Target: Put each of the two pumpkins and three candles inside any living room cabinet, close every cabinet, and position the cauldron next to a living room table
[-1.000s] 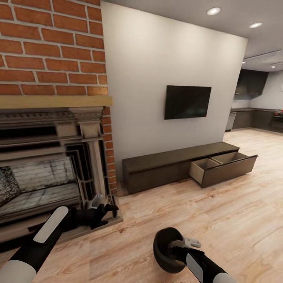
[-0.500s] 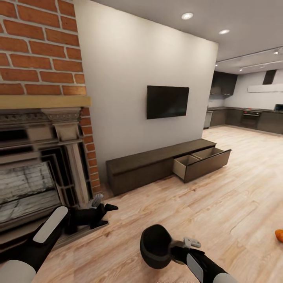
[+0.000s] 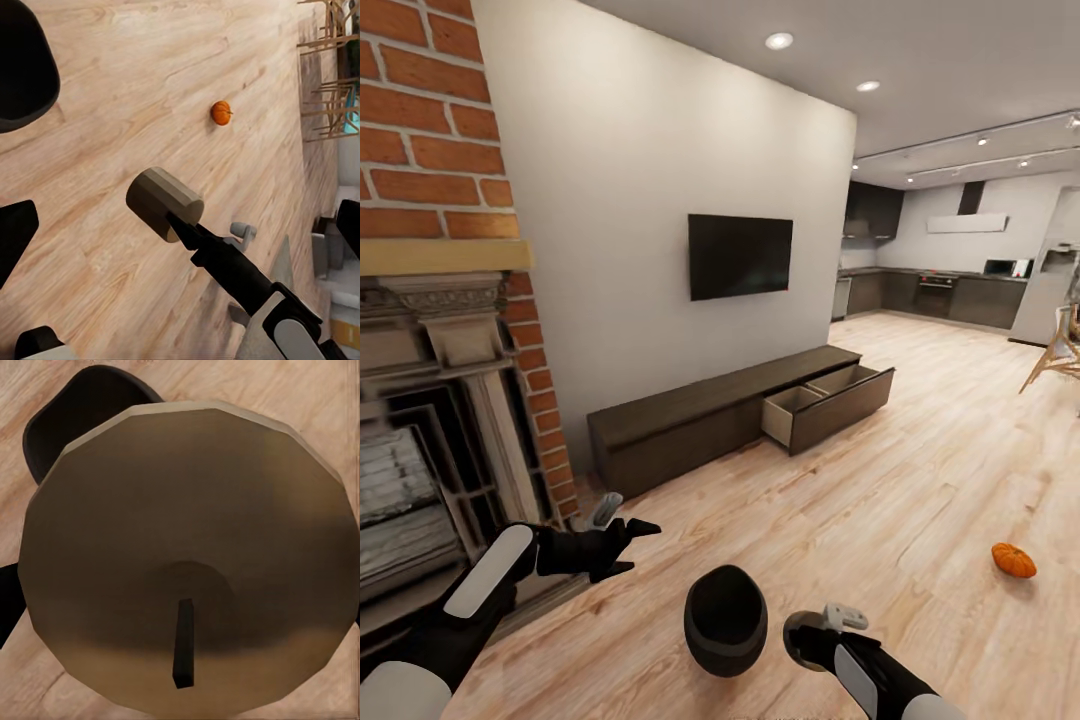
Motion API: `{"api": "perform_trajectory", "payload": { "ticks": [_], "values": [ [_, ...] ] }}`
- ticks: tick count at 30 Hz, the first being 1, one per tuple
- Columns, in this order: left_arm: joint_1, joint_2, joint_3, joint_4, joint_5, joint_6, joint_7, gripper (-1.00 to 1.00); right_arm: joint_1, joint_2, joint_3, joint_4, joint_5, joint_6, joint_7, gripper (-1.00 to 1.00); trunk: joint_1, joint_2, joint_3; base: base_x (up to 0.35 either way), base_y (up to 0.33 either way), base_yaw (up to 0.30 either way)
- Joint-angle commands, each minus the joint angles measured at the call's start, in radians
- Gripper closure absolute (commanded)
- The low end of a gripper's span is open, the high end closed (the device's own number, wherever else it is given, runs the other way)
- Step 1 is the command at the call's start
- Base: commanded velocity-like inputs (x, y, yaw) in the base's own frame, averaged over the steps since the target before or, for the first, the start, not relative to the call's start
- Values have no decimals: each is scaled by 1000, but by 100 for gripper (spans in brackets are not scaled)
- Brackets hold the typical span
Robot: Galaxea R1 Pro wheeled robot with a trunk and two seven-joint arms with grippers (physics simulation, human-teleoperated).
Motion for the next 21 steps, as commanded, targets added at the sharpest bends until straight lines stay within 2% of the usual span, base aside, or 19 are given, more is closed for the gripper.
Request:
{"api": "perform_trajectory", "payload": {
  "ticks": [1,13,21],
  "values": [
    [0,1,-2,-1,11,0,10,-100,-1,-1,8,-2,-8,4,-7,100,0,-1,-2,0,0,-260],
    [0,0,-3,0,11,0,10,-100,0,-2,8,-2,-8,4,-6,100,0,-1,-11,0,-5,-259],
    [0,2,-2,-1,11,0,10,-100,0,-2,8,-2,-8,1,-6,100,0,-1,-16,0,-179,-257]
  ]
}}
